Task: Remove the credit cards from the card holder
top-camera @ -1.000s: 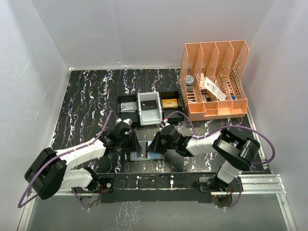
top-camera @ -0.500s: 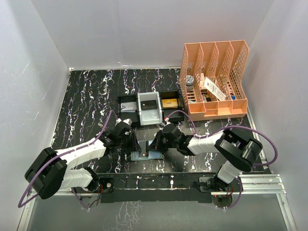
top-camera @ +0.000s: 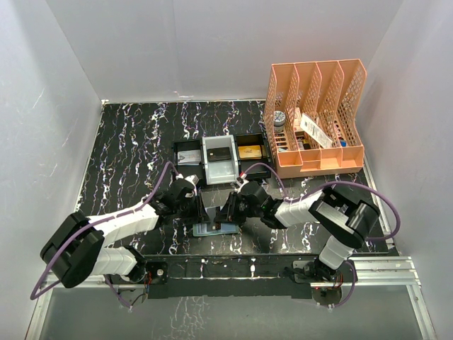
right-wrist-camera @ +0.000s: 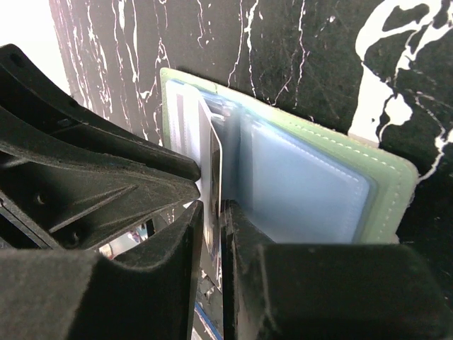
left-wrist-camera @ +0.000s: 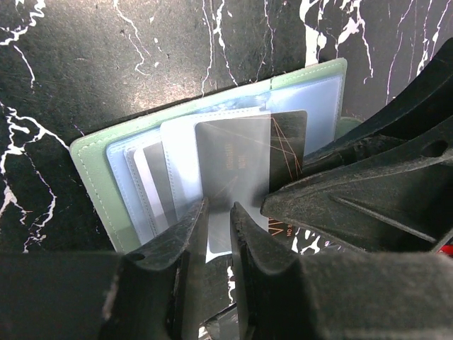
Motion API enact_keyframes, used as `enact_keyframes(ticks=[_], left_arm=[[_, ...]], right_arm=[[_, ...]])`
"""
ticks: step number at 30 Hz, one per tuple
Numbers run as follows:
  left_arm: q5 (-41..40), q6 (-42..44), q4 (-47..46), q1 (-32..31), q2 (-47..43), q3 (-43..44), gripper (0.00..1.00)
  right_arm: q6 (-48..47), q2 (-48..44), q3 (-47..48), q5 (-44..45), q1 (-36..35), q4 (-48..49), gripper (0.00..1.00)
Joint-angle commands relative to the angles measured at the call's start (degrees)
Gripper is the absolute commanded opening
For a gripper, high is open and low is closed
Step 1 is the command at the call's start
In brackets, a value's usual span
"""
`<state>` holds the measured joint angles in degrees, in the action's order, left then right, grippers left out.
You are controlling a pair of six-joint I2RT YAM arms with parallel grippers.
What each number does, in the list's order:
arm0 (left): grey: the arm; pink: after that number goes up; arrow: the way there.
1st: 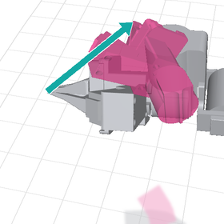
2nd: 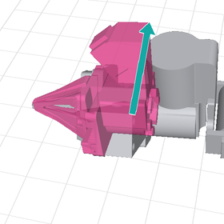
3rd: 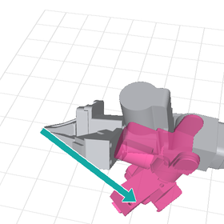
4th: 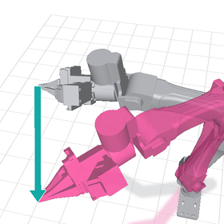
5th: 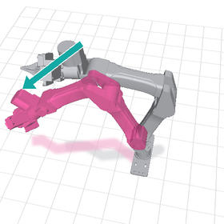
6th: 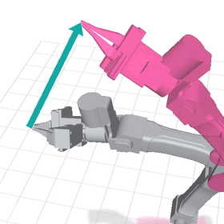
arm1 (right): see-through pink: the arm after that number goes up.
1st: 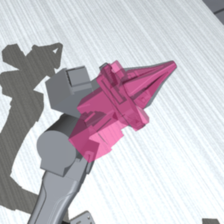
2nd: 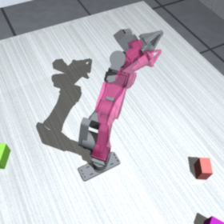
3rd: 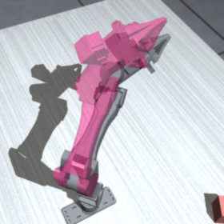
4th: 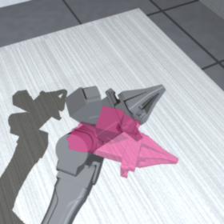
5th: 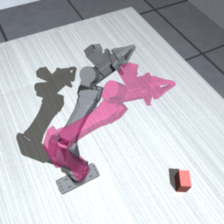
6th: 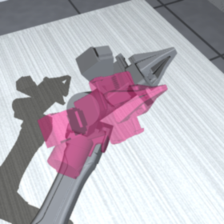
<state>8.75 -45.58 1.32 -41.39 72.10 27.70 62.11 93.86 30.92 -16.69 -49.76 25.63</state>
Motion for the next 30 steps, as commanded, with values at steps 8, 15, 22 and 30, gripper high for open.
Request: enact_keyframes(ticks=[8,15,22,30], left_arm=[[-2.6,2.3,5.6,-0.3,0.1,-1.1,0.16],[-2.4,2.5,5.6,-0.4,0.6,-1.0,0.15],[-1.9,2.5,5.2,-0.4,0.8,-1.0,0.15],[-0.9,2.5,4.8,-0.4,1.7,-0.6,0.14]], right_arm=[[0.6,-1.5,-1.7,1.0,0.8,3.3,0.12],[1.2,-2.6,-4.3,-1.3,2.4,6.2,0.03],[2.1,-1.5,-4.4,-3.8,2.7,9.6,0.04],[5.1,3.0,-3.3,-5.2,2.7,15.3,0.13]])
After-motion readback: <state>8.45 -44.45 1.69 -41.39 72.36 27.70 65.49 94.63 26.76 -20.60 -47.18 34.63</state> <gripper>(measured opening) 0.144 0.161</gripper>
